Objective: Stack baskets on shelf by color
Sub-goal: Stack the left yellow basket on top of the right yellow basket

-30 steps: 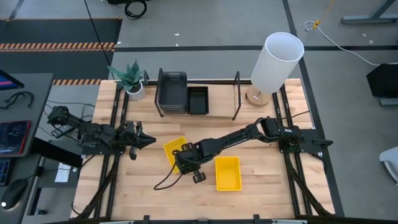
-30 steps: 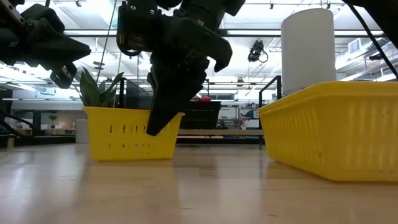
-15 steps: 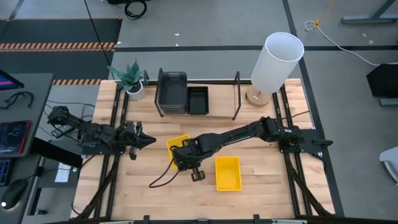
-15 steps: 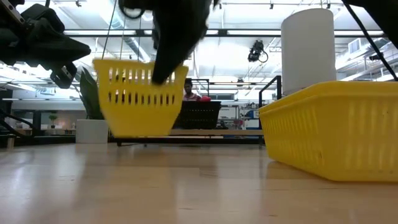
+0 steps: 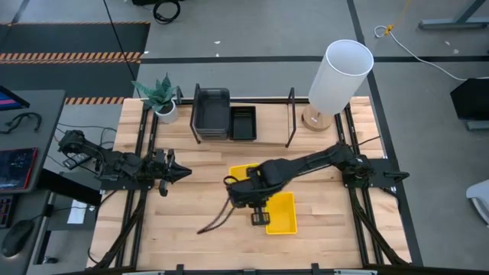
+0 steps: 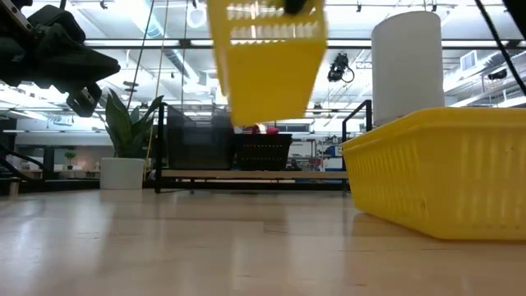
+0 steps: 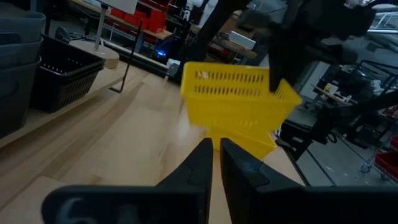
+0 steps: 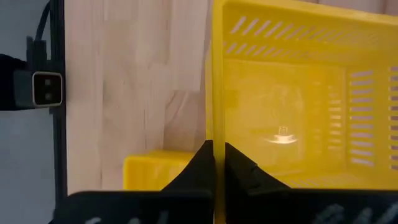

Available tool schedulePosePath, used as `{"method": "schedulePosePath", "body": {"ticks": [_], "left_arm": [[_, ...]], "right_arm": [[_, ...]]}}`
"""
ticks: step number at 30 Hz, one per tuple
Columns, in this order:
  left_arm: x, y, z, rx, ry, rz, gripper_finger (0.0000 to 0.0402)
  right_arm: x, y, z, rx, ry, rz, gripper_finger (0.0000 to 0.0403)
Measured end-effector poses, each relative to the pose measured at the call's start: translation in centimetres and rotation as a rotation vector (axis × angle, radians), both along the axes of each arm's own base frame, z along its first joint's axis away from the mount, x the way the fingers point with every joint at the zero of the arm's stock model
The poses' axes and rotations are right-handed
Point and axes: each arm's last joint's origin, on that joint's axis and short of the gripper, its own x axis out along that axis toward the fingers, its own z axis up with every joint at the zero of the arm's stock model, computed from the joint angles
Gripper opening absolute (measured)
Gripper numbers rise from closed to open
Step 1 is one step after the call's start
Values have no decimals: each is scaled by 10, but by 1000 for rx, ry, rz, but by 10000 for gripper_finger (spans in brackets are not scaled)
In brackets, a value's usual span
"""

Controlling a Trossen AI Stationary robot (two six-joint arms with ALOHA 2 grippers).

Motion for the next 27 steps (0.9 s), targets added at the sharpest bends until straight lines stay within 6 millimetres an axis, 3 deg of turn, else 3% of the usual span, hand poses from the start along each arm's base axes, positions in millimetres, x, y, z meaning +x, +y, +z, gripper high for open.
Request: {"method": "schedulePosePath", "body": {"ticks": [7, 14, 21, 27], "left_arm": [[0, 0, 0, 0, 0, 0, 28], [0, 0, 0, 0, 0, 0, 36], [0, 0, 0, 0, 0, 0, 35], [0, 0, 0, 0, 0, 0, 28]], "right_arm": [[-38, 36, 27, -2, -8, -10, 12], [-66, 77, 25, -63, 23, -3, 12], [-93, 102, 9, -155, 51, 3, 12], [-115, 114, -28, -172, 49, 0, 12]]}}
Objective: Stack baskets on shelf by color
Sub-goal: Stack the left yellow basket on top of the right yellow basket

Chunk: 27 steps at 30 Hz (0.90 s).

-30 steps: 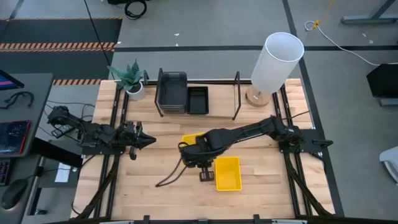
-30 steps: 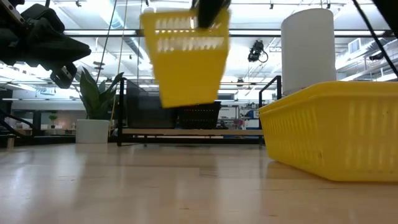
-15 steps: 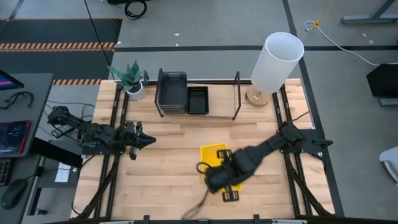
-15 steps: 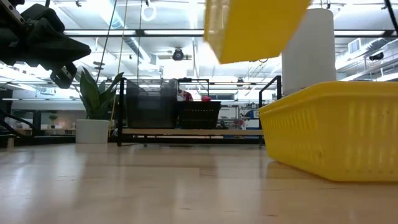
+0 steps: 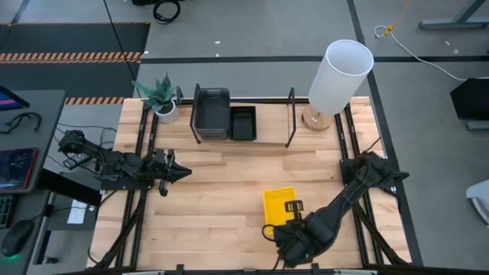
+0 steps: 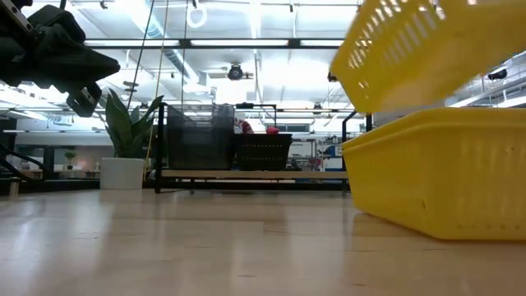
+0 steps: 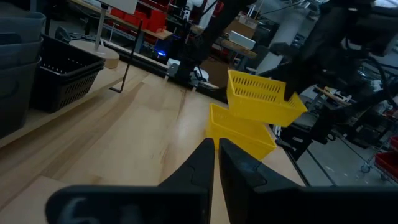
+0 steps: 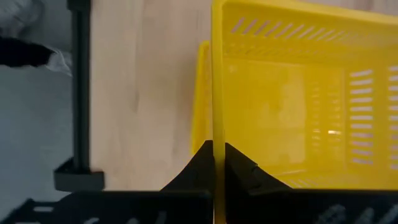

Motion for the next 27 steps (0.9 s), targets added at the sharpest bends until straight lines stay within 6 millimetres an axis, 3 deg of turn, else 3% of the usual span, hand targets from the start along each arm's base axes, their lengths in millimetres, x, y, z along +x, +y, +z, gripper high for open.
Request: {"method": "schedulePosePath", "body": {"ticks": [6, 18, 27], "left_arm": [[0, 0, 0, 0, 0, -1, 34], [0, 0, 0, 0, 0, 0, 29], [0, 0, 0, 0, 0, 0, 38]], "right_arm": [[-13, -6, -19, 56, -58, -25, 12], [-14, -21, -58, 104, -99, -63, 13], [-16, -22, -63, 114, -79, -72, 36]]}}
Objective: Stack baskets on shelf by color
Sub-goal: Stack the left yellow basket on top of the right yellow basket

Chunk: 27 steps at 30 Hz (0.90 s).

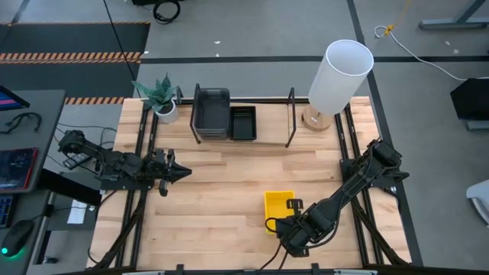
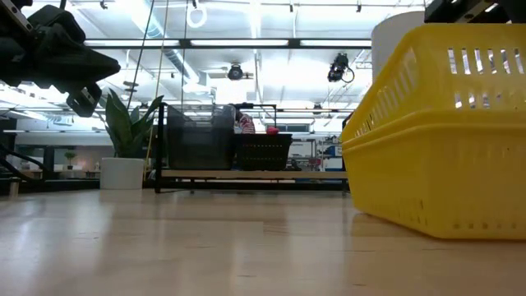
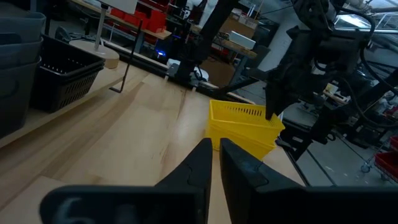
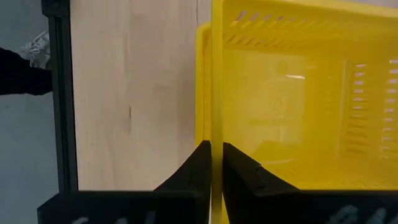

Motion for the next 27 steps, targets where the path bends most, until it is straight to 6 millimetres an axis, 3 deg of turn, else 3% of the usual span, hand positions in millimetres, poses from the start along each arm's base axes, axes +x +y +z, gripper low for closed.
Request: {"method": "schedulePosePath", "body": {"ticks": [27], "left_arm": [[0, 0, 0, 0, 0, 0, 38]], "right_arm": [[17, -12, 1, 48, -29, 6, 40]]}}
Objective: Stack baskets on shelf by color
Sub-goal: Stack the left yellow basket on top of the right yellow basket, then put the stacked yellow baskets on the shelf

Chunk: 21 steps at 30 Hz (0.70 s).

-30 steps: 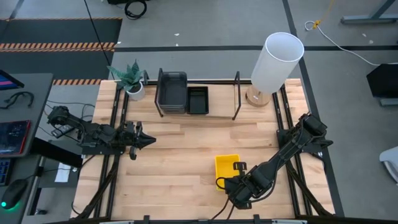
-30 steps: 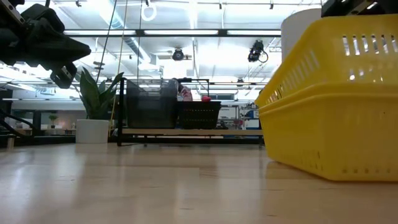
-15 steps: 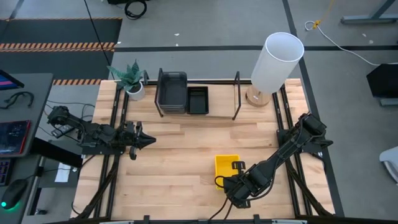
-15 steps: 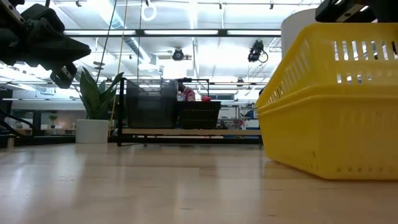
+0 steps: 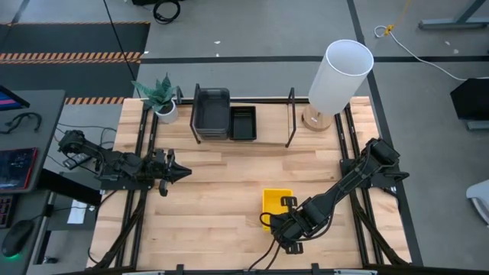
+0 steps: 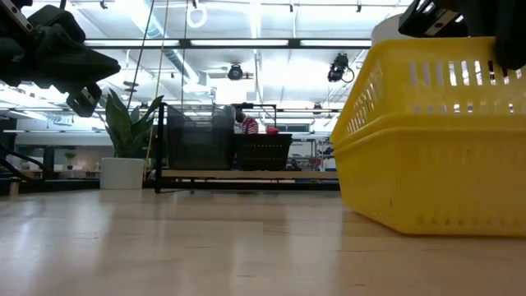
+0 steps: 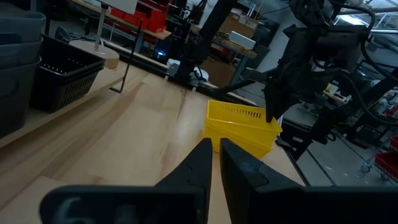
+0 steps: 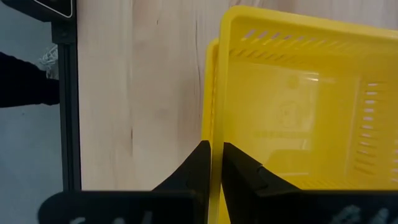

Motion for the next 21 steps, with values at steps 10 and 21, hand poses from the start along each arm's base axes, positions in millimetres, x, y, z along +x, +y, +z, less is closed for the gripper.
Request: {"method": "schedulePosePath", "body": {"ticks": [10, 21], "left_arm": [[0, 0, 0, 0, 0, 0, 28], [0, 0, 0, 0, 0, 0, 38]], "right_arm": [[2, -4, 2, 76, 50, 43, 41], [9, -18, 6, 247, 148, 58, 98]]}}
